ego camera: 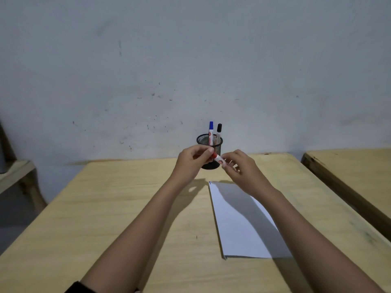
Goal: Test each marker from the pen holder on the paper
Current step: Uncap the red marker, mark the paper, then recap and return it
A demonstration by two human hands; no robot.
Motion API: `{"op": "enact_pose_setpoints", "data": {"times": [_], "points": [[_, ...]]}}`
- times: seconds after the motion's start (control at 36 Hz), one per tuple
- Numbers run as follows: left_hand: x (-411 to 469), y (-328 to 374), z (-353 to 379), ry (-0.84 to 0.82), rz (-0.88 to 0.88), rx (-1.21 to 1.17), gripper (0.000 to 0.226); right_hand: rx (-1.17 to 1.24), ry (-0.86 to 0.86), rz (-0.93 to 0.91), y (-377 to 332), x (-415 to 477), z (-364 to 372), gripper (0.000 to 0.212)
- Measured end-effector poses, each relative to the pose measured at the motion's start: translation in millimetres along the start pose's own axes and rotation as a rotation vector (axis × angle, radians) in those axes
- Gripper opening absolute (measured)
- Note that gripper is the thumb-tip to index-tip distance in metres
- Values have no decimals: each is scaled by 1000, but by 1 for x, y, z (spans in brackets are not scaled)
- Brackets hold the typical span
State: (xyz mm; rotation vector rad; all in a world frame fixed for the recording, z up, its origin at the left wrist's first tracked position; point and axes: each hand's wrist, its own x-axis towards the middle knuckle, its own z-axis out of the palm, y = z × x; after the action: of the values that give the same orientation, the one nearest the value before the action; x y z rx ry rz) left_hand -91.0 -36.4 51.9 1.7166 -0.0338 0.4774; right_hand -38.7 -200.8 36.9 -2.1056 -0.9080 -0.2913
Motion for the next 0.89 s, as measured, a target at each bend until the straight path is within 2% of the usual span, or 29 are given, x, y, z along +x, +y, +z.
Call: {"op": "enact_pose_setpoints", "data": {"times": [0.14,0.28,0.42,0.56,0.72,0.89], "points": [[-9,4,-7,-15,5,3,12,-21,-49,-28,-8,-3,-4,17],[-14,1,-16,44,-3,-116,9,152,-38,22,-9,-6,-13,13],[-19,-1,-22,78,-24,-203,16,325,17,116,-8,-8,-23,9],[-24,-1,-19,93,-57,-280,20,645,138,227,-3,-9,-22,13],[-24,-4,-18,121,-110,-344,11,1166,248,394,-13,-9,-2,14],[-23,-5,-20,147,-160,-297,10,1327,248,437,-22,-5,11,5]]}}
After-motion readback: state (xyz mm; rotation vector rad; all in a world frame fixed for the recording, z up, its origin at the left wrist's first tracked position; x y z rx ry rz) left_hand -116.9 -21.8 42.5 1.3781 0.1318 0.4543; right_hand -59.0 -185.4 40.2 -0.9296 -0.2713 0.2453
